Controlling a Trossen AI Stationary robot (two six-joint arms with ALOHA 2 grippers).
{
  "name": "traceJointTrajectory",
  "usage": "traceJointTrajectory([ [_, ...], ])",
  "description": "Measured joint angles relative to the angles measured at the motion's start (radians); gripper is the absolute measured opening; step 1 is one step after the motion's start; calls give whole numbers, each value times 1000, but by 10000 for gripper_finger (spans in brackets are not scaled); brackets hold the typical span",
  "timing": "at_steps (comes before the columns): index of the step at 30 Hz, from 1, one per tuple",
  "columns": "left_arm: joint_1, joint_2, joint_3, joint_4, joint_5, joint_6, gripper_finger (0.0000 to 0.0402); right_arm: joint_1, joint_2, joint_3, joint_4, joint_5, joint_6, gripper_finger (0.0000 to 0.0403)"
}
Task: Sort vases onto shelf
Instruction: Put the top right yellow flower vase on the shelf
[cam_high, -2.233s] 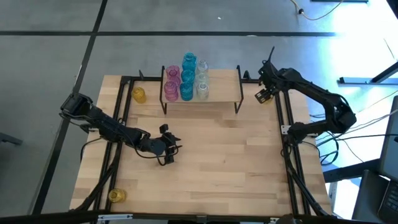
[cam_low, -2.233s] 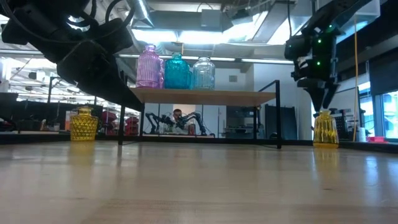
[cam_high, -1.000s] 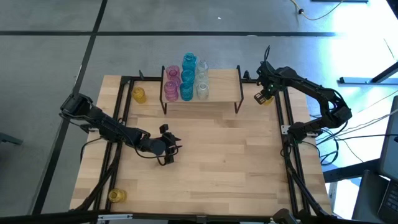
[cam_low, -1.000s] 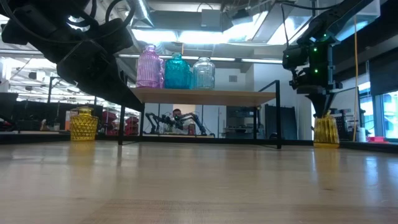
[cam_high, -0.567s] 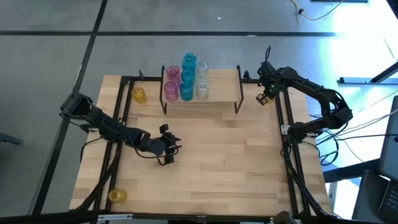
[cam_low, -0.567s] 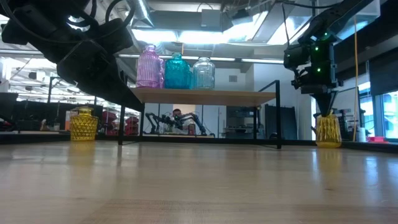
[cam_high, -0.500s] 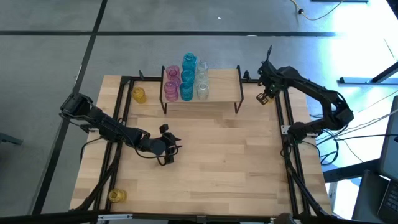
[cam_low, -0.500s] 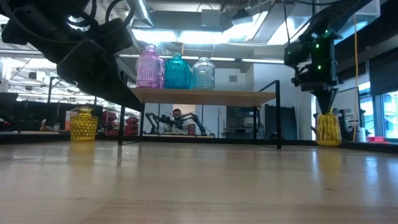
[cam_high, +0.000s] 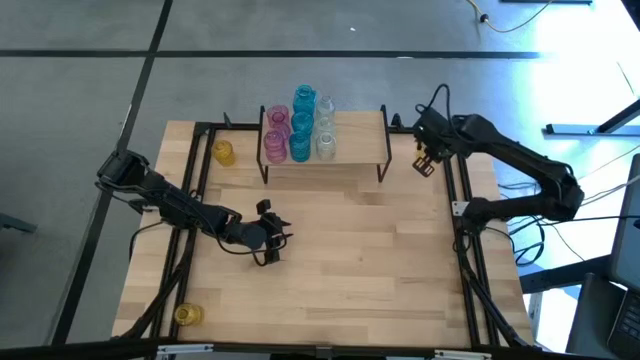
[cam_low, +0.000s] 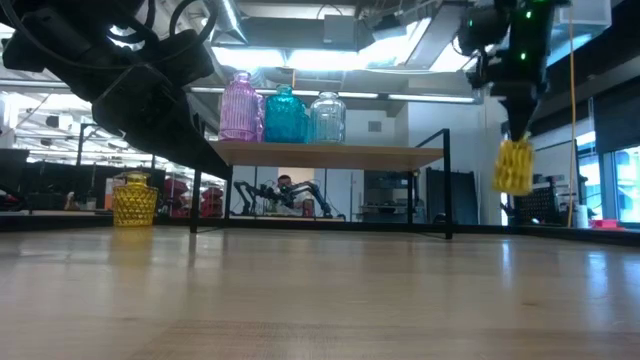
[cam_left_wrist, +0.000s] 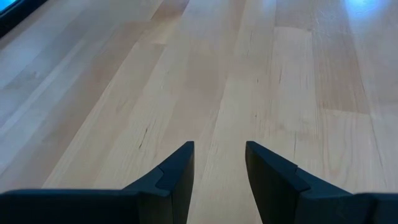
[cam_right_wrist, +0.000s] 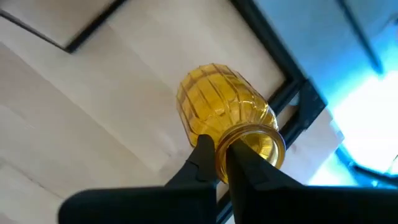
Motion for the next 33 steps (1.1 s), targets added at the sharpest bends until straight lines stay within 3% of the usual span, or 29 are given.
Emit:
traceJointTrajectory([
  [6, 0, 0, 0, 0, 0, 0, 137, 82, -2, 82, -10, 60, -45, 3],
  [14, 0, 0, 0, 0, -1, 0, 137, 146, -1, 167, -16, 63, -76, 3],
  [22, 0, 0, 0, 0, -1, 0, 137, 222, -1, 271, -199, 39, 0, 3],
  [28, 0, 0, 0, 0, 0, 0, 137, 326, -1, 296, -280, -148, 87, 3],
  [33, 0, 0, 0, 0, 0, 0, 137, 489, 2, 229, -193, -276, 109, 3],
])
